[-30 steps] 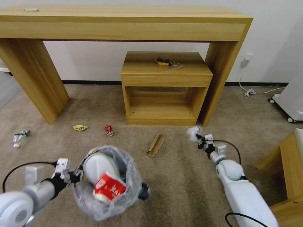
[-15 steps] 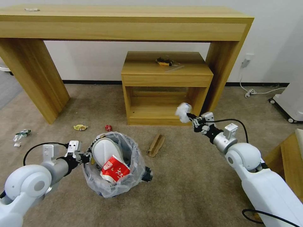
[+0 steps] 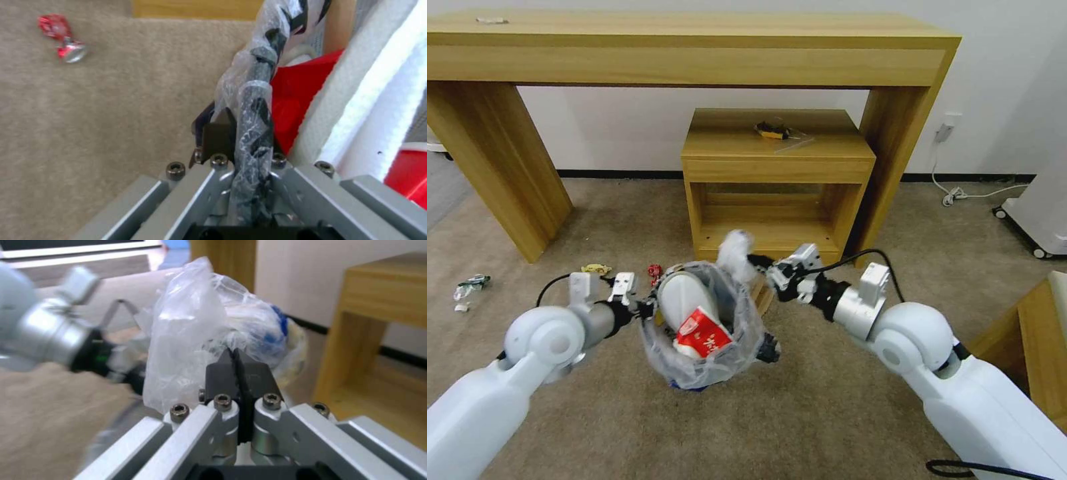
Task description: Pick up the trash bin and place the garbage on the floor into it.
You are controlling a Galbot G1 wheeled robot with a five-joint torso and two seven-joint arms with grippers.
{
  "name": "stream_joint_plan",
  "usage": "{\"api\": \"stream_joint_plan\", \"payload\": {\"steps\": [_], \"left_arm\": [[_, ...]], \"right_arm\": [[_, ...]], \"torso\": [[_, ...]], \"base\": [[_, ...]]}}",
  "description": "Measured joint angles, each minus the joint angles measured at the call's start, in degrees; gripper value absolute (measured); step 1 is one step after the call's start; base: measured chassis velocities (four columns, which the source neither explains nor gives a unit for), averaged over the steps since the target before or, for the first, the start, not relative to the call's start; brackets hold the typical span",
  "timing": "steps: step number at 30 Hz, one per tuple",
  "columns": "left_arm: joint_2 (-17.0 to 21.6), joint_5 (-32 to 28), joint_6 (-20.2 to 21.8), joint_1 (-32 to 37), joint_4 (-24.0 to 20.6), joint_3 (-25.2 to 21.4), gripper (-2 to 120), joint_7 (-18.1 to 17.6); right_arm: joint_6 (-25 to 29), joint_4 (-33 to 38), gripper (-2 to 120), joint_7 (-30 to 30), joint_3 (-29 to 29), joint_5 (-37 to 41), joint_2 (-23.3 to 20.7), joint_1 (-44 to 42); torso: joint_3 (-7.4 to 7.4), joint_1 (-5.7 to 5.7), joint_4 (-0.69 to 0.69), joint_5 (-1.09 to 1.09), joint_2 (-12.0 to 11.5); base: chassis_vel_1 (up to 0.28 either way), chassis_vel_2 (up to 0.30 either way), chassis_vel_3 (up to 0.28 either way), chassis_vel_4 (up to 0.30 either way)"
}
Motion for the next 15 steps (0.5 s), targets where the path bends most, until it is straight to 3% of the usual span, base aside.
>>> {"api": "stream_joint_plan", "payload": {"steps": [6,15], "left_arm": [[0.1,-3.64,0.0,-5.02,0.99,4.69,0,-2.07],[1.47,-4.39,-0.01,-4.45,0.67,4.65,0,-2.51]], "right_arm": [[-1.02,1.31,0,2.31,-3.78,1.05,-0.13,-0.89],[-3.76,2.19,0,8.02,-4.41,4.1,-0.19,-2.04]], "torso": [[0.0,0.0,-0.01,0.01,0.0],[-0.01,0.0,0.0,0.01,0.0]], "base": [[0.0,0.0,0.0,0.0],[0.0,0.0,0.0,0.0]]}}
